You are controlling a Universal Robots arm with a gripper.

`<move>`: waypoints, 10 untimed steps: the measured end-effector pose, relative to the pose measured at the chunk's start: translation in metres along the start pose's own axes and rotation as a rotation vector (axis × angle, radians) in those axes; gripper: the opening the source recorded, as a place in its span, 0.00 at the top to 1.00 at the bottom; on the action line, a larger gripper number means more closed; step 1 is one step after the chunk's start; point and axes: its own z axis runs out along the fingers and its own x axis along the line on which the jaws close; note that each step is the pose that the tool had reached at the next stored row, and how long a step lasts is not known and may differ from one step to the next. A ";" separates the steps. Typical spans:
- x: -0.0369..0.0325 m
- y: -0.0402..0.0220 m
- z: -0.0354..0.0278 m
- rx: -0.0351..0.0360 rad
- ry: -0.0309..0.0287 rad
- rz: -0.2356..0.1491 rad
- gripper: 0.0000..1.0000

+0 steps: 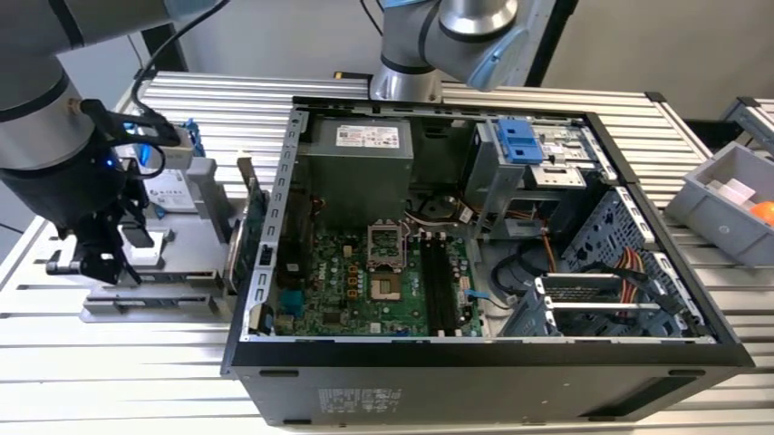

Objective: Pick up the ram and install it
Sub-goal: 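Pick up the ram and move it above insertion slot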

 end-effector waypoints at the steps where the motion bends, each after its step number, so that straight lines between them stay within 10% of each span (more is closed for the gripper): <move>1: 0.0005 0.0000 0.0007 0.0000 0.0000 -0.002 0.00; 10: 0.0044 0.0000 0.0069 -0.0005 0.0002 -0.013 0.00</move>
